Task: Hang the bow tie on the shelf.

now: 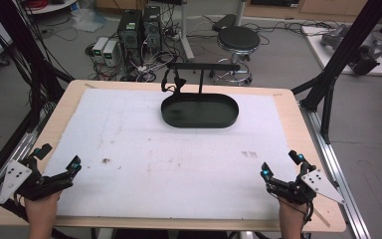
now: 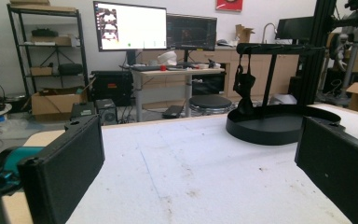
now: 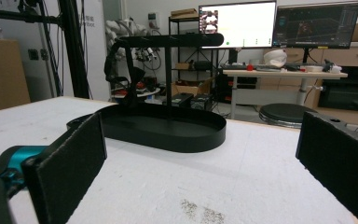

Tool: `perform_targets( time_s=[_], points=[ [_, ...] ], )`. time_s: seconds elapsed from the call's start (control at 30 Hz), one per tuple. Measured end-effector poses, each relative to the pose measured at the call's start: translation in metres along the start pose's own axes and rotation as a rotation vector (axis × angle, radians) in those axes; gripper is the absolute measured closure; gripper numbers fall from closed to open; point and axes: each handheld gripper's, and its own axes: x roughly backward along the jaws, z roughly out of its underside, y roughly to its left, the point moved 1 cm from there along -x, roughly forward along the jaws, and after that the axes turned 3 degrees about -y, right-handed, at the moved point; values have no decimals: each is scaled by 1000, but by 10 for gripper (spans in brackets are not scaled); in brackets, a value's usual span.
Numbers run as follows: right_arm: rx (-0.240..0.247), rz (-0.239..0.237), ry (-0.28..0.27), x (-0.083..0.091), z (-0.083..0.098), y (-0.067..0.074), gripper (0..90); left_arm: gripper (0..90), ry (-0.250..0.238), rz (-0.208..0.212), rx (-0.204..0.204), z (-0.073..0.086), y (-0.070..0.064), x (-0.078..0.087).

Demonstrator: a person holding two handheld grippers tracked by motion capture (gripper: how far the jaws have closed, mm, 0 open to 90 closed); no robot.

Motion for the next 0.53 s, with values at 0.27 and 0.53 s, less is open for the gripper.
perform_targets(
  time_s=[0.27, 0.53],
  points=[
    [11, -2, -3, 0, -1, 0, 8, 17, -6, 18, -3, 2, -1, -1],
    [12, 0, -4, 0, -1, 0, 8, 17, -16, 20, 18, 3, 2, 0]
  ],
)
